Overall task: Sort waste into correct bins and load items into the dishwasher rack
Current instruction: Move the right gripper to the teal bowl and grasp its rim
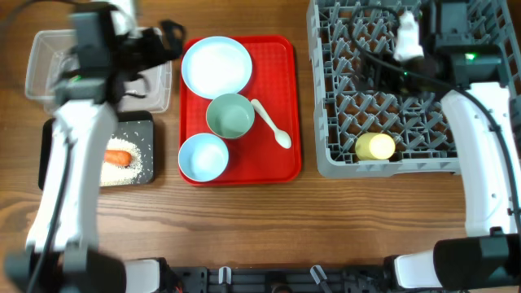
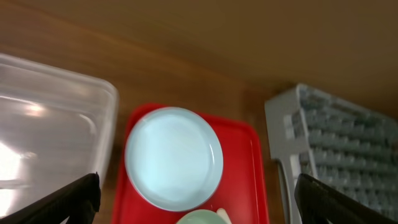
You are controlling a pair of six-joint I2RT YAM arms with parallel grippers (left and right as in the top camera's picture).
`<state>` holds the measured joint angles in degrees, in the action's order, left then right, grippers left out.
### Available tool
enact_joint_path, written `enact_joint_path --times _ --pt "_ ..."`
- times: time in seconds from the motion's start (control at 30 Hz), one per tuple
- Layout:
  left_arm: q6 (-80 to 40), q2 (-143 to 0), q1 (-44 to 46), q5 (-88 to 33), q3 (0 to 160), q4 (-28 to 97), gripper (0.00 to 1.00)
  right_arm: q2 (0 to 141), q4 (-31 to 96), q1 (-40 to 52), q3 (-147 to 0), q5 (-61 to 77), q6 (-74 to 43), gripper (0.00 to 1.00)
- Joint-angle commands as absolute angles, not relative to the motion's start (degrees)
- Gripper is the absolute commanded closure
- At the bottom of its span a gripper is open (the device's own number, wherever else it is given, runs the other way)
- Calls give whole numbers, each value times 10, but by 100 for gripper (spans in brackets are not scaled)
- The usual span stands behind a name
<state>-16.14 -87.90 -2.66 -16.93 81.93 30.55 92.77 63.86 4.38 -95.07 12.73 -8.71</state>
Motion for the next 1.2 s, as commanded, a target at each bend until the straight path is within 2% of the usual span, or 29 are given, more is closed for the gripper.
enact_joint_path --times 0.0,0.17,0.23,0.33,0.47,0.8,0.93,1.0,1.17 --pt "-183 -800 -90 -141 825 335 0 947 588 114 -961 177 -99 0" --pt "-255 -771 -168 -104 825 418 0 1020 493 198 -961 159 -191 9" --pt "-260 -776 -191 -103 825 462 0 1063 455 225 -961 149 -237 16" --pt "-260 -788 -214 -103 825 514 0 1114 430 246 -961 149 -278 33" --pt "-260 -803 -227 -104 825 561 0 1190 431 263 -961 185 -291 36" --pt "-260 -803 -227 -104 825 564 0 1256 418 314 -960 194 -307 43" --pt "-260 -803 -227 -104 825 564 0 1262 413 319 -960 194 -317 58" --pt "-260 -803 -227 -104 825 564 0 1262 414 320 -960 194 -317 72" --pt "-260 -803 -227 -104 825 564 0 1263 405 324 -942 205 -328 82"
